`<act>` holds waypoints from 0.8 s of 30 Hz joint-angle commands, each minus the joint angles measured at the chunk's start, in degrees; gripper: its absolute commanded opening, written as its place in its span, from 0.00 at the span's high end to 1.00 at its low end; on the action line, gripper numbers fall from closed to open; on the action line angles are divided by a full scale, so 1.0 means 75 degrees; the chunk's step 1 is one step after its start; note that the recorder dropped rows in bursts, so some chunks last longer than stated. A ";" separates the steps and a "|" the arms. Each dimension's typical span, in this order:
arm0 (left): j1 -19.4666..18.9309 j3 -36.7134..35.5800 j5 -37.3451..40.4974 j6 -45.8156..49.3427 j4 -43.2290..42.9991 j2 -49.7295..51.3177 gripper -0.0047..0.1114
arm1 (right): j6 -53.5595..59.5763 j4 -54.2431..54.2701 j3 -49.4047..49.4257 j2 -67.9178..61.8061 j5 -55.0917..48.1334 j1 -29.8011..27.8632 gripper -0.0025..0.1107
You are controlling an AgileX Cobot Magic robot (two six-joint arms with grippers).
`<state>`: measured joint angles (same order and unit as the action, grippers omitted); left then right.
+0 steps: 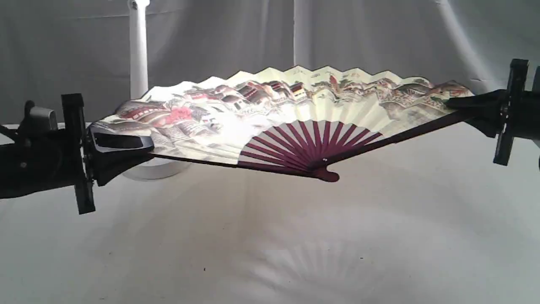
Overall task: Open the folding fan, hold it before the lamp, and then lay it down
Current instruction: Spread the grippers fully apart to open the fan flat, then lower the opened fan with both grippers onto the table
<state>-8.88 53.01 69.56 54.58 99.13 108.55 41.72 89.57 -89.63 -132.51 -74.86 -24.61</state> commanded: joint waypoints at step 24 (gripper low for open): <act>-0.0245 0.0082 0.0054 -0.1480 0.0109 -0.2035 0.96 | -0.0792 0.0104 -0.0023 0.1681 0.0653 -0.0281 0.98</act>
<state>-9.64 53.09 68.93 44.36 98.73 94.85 32.49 91.03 -89.29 -120.29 -74.86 -24.94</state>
